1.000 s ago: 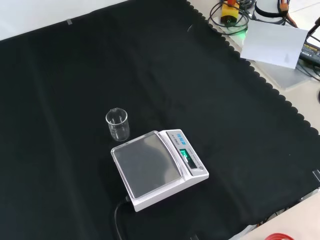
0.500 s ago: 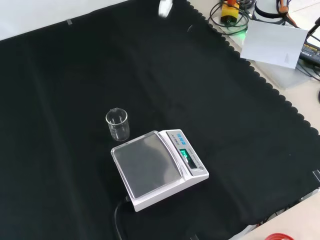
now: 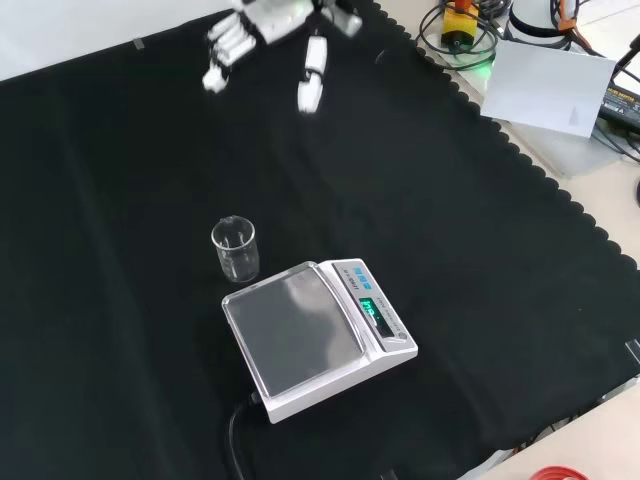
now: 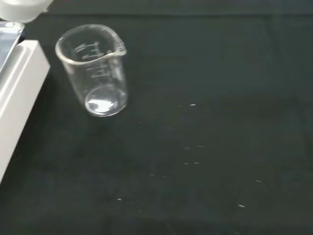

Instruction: Pick up the beaker.

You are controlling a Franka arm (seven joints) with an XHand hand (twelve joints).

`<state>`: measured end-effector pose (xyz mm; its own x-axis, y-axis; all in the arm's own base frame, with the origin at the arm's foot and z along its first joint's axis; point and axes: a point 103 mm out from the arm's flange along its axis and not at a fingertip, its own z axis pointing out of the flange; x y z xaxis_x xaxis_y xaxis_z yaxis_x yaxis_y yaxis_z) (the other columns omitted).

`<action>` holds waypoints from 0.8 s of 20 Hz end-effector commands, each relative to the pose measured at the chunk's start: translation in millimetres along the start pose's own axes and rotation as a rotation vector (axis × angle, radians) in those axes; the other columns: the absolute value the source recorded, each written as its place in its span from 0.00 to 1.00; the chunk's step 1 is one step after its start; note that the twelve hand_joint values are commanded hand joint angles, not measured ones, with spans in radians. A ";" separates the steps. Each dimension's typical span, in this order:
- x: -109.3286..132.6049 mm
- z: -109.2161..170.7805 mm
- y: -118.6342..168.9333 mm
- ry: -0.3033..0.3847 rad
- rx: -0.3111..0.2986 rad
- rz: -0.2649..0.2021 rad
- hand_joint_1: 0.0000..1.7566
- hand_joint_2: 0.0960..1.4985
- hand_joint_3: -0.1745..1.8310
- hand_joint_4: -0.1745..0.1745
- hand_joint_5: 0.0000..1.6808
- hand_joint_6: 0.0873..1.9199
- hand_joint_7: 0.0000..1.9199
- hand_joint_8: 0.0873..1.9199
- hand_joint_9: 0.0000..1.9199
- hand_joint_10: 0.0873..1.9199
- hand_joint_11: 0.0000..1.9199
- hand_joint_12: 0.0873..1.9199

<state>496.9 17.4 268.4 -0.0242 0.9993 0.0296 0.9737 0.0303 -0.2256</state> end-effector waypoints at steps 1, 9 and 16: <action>90.5 32.9 73.4 -0.009 0.010 -0.180 0.37 0.44 0.15 0.71 0.05 0.00 0.06 0.32 0.10 0.43 0.00 0.81; 99.3 60.6 122.3 -0.052 0.075 -0.173 0.36 0.44 0.15 0.71 0.04 0.00 0.06 0.32 0.10 0.43 0.00 0.80; 75.0 90.8 129.3 -0.099 0.168 -0.124 0.32 0.40 0.13 0.72 0.03 0.00 0.05 0.33 0.09 0.43 0.00 0.79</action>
<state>603.1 102.8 178.3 -0.1675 0.9855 0.0276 0.9374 0.1678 -0.3052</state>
